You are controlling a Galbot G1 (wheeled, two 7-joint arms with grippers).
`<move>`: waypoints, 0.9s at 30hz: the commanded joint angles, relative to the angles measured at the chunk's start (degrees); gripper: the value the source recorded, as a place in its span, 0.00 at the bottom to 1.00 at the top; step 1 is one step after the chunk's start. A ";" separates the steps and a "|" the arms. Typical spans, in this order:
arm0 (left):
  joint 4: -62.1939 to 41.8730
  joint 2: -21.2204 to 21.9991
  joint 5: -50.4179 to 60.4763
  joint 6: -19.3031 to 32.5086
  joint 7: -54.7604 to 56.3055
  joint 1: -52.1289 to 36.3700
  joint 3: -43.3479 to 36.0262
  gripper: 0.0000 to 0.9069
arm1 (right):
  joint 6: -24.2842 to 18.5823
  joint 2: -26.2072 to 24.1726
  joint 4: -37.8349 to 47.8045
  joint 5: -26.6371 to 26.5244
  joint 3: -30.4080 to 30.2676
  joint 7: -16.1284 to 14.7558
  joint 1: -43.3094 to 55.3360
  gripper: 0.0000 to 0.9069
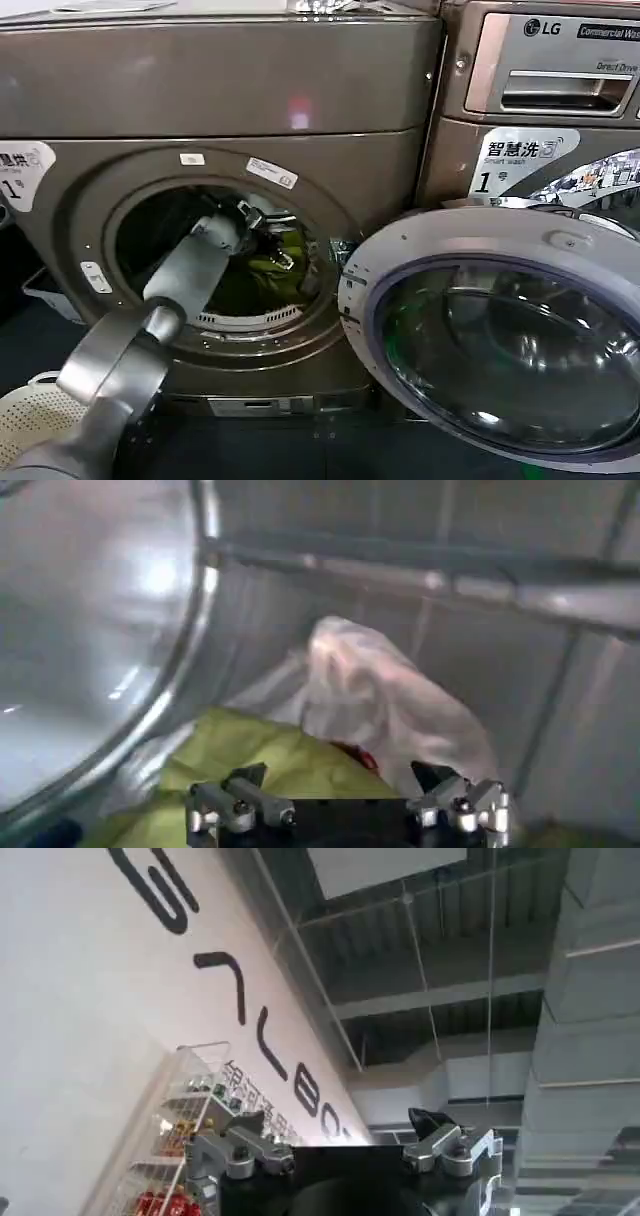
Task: Grasp the clothes from the dryer.
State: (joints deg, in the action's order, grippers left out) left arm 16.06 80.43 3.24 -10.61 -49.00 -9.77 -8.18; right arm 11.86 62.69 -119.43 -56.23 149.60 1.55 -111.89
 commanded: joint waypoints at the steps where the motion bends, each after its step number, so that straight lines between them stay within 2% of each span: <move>1: -2.96 -0.48 5.44 5.79 -16.61 -2.30 -6.94 1.00 | -0.02 -0.12 -0.03 -0.03 0.00 -0.07 -0.16 1.00; 14: -5.29 0.49 16.54 10.26 -18.79 -2.75 -12.94 1.00 | -0.01 -0.37 -0.53 0.04 -0.95 -0.11 0.41 1.00; 22: -5.91 0.56 17.27 13.27 -20.66 -2.65 -14.62 1.00 | -0.01 -0.19 -0.62 0.08 -1.10 -0.13 0.76 1.00; 27: -6.11 0.63 17.43 13.45 -21.36 -2.23 -15.08 1.00 | -0.02 0.01 -0.77 0.08 -1.21 -0.16 0.95 1.00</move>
State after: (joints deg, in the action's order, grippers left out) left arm 10.70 81.00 17.82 0.47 -67.79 -12.24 -21.18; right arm 11.84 62.62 -120.11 -56.20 148.49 1.40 -111.01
